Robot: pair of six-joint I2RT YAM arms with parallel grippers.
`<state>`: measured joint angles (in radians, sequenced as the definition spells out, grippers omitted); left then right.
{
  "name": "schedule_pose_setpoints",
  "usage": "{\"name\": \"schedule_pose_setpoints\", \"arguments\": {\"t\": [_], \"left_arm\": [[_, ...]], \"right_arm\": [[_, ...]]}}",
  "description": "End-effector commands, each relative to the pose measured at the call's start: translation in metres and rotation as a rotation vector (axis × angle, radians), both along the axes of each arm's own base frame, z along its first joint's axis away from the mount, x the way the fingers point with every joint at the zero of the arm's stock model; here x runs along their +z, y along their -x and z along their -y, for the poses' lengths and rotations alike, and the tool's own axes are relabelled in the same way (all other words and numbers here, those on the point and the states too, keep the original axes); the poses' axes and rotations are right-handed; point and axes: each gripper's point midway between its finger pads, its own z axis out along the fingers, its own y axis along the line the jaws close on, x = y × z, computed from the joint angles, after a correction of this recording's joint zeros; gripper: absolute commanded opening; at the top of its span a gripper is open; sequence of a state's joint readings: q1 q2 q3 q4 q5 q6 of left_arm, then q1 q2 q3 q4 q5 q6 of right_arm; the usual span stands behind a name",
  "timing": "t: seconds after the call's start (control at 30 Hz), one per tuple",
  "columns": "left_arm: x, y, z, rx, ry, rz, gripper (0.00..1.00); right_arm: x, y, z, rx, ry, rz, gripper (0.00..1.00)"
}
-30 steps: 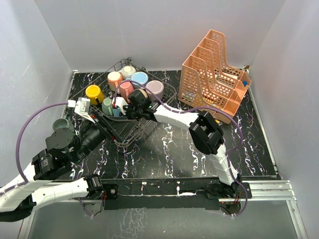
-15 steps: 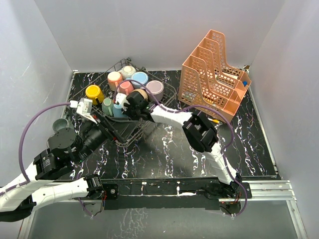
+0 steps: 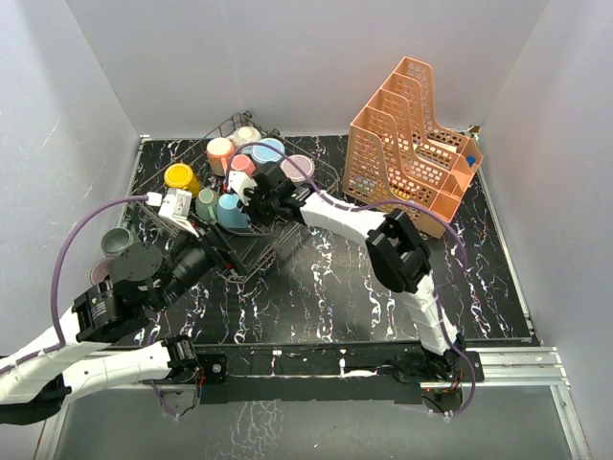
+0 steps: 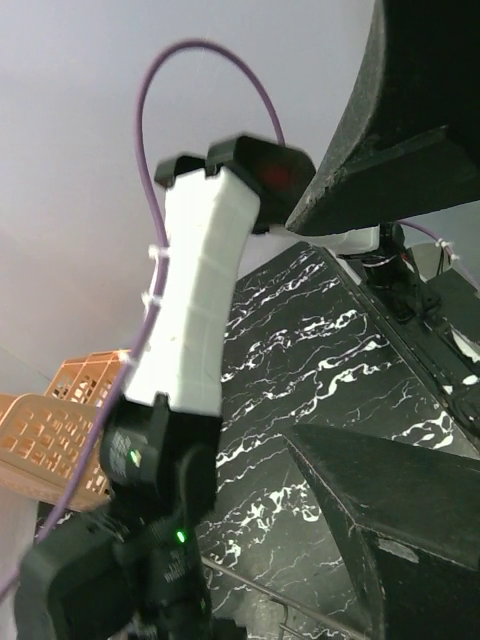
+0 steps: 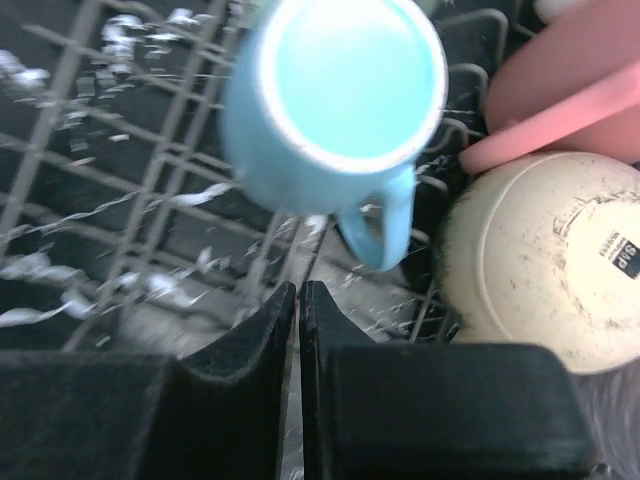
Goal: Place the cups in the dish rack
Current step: Adjust the cup in the dish rack.
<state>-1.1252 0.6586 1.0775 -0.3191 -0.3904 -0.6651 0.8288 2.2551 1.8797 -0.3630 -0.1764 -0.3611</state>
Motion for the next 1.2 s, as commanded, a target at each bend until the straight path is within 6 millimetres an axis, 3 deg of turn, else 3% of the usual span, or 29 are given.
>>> {"name": "schedule_pose_setpoints", "arguments": {"t": [0.0,0.17,0.3,0.43,0.6,0.7,0.93,1.07,1.17], "left_arm": [[0.006,-0.002,-0.004,0.015,-0.009,0.013,0.74],[0.002,-0.003,-0.004,0.023,-0.026,-0.002,0.74],[-0.004,-0.004,0.001,0.017,-0.046,-0.015,0.74],[-0.009,-0.009,0.007,0.026,-0.069,-0.006,0.75],[-0.030,-0.024,0.017,0.067,-0.217,-0.024,0.75],[-0.051,-0.035,0.021,0.099,-0.363,-0.056,0.78],[-0.064,-0.059,0.018,0.176,-0.542,-0.033,0.86],[-0.064,-0.080,0.008,0.194,-0.573,-0.060,0.86],[-0.079,-0.100,0.005,0.158,-0.597,-0.145,0.86]], "right_arm": [[0.123,0.040,-0.001,0.202,-0.220,0.047,0.12],[0.163,0.065,0.042,0.282,-0.292,0.027,0.16],[0.202,0.076,0.099,0.298,-0.382,0.046,0.24],[0.215,0.086,0.153,0.303,-0.439,-0.001,0.33],[0.198,0.128,0.190,0.357,-0.413,-0.060,0.51],[0.182,0.145,0.210,0.336,-0.405,-0.066,0.57],[0.147,0.163,0.255,0.234,-0.474,-0.108,0.66],[0.127,0.163,0.276,0.155,-0.500,-0.113,0.67],[0.114,0.163,0.287,0.112,-0.529,-0.130,0.67]]}}
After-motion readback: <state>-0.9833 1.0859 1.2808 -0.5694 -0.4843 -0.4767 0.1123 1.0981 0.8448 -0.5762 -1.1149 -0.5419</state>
